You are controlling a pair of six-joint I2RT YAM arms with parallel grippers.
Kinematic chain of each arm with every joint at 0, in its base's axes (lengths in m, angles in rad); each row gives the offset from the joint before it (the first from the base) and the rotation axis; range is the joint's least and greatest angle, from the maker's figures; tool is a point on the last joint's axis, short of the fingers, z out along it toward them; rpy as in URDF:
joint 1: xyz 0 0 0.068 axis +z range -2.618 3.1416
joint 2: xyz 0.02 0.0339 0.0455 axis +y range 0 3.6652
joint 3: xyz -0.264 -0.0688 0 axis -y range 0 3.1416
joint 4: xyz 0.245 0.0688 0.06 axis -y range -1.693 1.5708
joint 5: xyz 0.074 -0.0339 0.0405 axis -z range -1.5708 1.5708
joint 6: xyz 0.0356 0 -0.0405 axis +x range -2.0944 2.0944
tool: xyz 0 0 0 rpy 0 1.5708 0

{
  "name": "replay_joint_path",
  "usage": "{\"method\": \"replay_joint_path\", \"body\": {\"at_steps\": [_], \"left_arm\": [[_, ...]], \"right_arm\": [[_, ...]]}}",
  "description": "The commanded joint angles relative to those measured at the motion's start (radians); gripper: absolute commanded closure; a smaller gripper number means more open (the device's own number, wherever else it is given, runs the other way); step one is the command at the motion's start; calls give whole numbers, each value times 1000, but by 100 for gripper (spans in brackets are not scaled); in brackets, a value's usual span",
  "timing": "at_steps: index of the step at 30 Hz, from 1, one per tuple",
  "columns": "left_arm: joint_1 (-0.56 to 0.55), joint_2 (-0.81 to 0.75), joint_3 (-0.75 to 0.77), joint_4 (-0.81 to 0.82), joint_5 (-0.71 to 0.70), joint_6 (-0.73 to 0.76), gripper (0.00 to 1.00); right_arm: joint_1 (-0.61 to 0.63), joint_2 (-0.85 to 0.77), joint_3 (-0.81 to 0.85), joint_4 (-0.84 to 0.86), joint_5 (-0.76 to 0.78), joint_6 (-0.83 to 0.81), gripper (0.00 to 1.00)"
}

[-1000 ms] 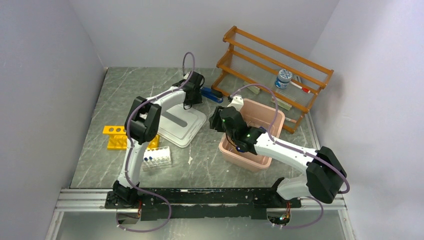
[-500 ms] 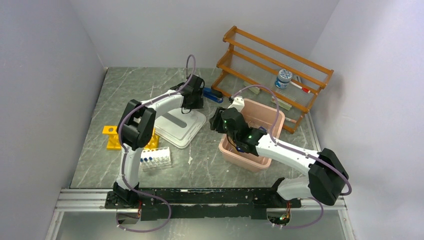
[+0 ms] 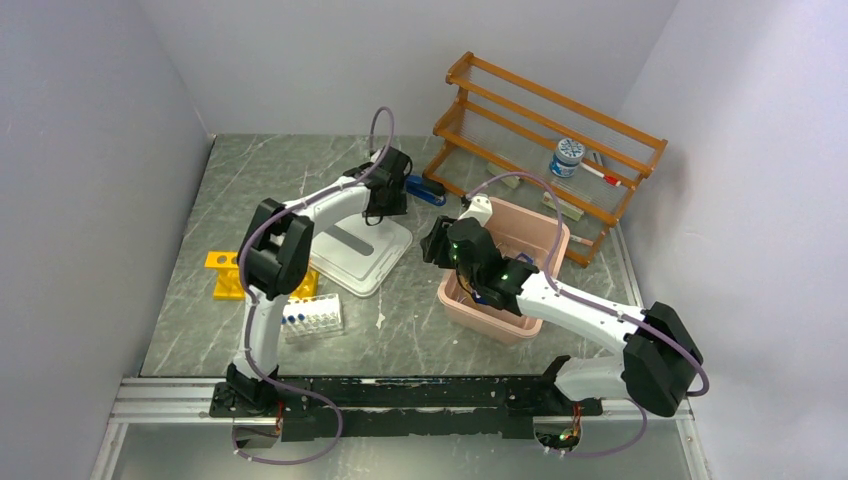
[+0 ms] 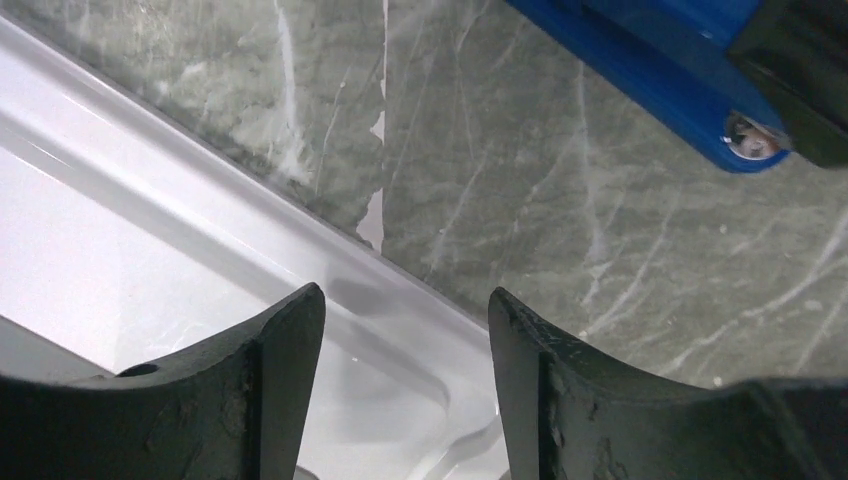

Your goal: Organize the chemistry lab equipment

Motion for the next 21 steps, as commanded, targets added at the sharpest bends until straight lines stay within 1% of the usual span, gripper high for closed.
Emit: {"method": "replay_joint_path", "body": {"at_steps": [1,3,6,8,11,14,18,21], "left_arm": [[-7,61,27,-25,-39,-42,34],[-6,79,23,-5,-23,-34,35],[-5,117,67,-53,-33,-40,36],[-6,113,48,-30,-22,-38,38],[-6,108,23,41,38,14,50],[-8,121,44,44,96,57,61],[-10,115,28,46,124,82,71],[-12,93,-9,46,117,80,76]], "right_arm": [[-6,-26,-7,7,11,-3,47],[-6,-29,-8,8,11,-5,47],[-6,-29,-8,9,12,-9,47],[-6,-28,-9,9,12,-10,47],[-6,-25,-10,12,10,-10,47],[-6,-23,-10,12,8,-6,47],[-6,-22,-10,15,6,-5,47],[-6,-24,-10,13,6,-2,47]]}}
